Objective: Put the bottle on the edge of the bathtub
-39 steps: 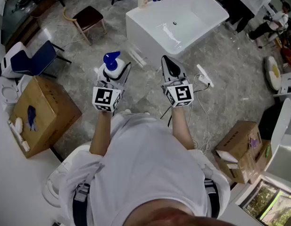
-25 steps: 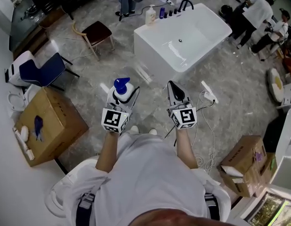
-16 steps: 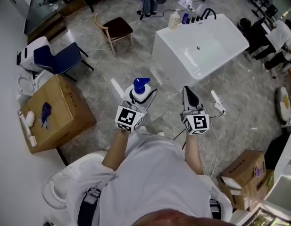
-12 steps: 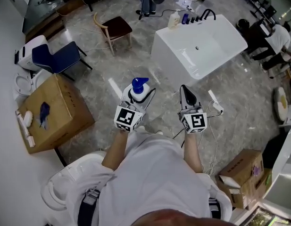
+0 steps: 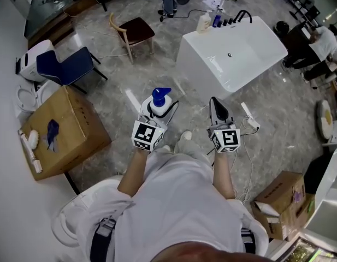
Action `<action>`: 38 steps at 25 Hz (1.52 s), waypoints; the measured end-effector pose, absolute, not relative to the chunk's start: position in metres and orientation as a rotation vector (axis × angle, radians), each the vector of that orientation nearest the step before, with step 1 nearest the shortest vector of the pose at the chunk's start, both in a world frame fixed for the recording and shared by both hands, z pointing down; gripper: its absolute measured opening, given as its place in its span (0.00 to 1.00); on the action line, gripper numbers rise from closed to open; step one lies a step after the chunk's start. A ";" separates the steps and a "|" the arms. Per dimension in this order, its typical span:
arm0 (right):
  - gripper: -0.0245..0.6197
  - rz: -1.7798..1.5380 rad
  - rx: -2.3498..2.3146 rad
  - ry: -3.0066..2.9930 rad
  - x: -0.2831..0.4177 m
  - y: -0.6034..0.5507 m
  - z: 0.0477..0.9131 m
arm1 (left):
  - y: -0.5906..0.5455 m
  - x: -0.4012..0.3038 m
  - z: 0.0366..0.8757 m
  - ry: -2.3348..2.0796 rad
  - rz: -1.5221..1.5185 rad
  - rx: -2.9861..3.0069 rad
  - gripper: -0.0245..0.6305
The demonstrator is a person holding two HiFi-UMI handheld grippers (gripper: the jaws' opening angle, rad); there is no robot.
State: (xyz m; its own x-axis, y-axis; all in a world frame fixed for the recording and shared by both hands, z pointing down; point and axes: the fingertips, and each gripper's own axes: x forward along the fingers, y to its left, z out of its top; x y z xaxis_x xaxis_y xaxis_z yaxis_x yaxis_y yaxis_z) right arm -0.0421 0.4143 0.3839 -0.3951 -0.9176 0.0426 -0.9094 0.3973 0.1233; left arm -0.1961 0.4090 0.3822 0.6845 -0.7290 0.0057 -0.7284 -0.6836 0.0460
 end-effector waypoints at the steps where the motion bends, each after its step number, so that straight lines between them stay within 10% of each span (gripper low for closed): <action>1: 0.04 -0.126 1.666 -2.533 -0.041 0.410 0.384 | 0.404 -0.196 0.382 -1.231 -0.022 2.839 0.42; 38: 0.04 -0.014 1.487 -2.649 0.064 0.020 0.411 | 0.031 -0.098 0.410 -1.289 0.081 2.801 0.42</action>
